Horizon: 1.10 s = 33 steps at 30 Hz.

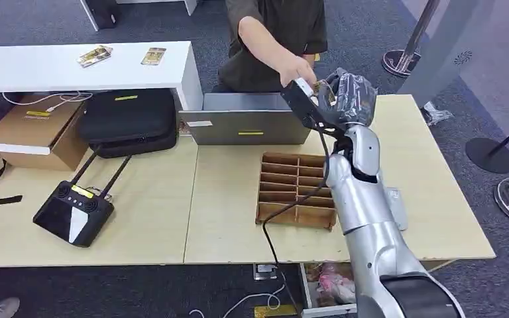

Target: Pass the card to the sensor for recognition and then transmit it.

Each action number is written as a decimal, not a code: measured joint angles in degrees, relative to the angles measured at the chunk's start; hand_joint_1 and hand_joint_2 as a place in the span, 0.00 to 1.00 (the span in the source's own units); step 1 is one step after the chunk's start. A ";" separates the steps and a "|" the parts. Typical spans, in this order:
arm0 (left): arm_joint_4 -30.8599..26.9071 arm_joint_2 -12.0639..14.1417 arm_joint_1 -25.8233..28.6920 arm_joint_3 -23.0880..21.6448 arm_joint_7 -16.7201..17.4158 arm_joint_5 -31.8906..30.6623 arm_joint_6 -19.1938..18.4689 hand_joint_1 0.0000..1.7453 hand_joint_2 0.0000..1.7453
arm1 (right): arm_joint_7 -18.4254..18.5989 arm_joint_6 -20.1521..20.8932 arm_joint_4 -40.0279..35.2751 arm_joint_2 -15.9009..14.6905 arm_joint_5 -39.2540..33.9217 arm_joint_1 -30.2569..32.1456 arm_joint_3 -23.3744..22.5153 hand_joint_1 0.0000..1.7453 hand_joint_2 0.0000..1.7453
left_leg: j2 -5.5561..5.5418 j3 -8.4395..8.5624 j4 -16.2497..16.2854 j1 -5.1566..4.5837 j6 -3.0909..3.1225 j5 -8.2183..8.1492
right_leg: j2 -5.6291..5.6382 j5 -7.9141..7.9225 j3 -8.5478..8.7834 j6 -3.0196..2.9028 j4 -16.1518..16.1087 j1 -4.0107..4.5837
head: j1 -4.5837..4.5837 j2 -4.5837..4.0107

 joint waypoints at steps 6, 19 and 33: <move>0.00 0.00 -0.05 -0.39 -0.15 1.03 0.28 0.00 0.00 | -0.31 -0.02 0.59 0.00 -0.15 -0.07 -0.20 0.00 1.00 | -0.09 -0.05 0.00 0.00 0.00 0.00 | -0.07 -0.01 -0.01 0.01 -0.01 0.00 | 0.00 0.00; 0.39 0.02 -0.20 -1.33 -0.57 2.36 0.46 0.00 0.00 | -0.55 -1.11 1.62 0.00 0.87 -0.03 -0.77 0.00 1.00 | -0.05 -0.04 0.00 -0.01 0.00 -0.01 | -0.02 0.00 -0.04 0.00 -0.01 0.00 | 0.00 0.00; 0.42 0.02 -0.21 -1.42 -0.87 4.98 1.16 0.00 0.00 | -0.70 -1.07 -1.08 -0.04 5.73 2.39 -1.05 0.00 1.00 | -0.06 -0.04 0.00 -0.01 0.00 -0.01 | -0.03 0.00 -0.05 0.00 -0.03 0.00 | 0.00 0.00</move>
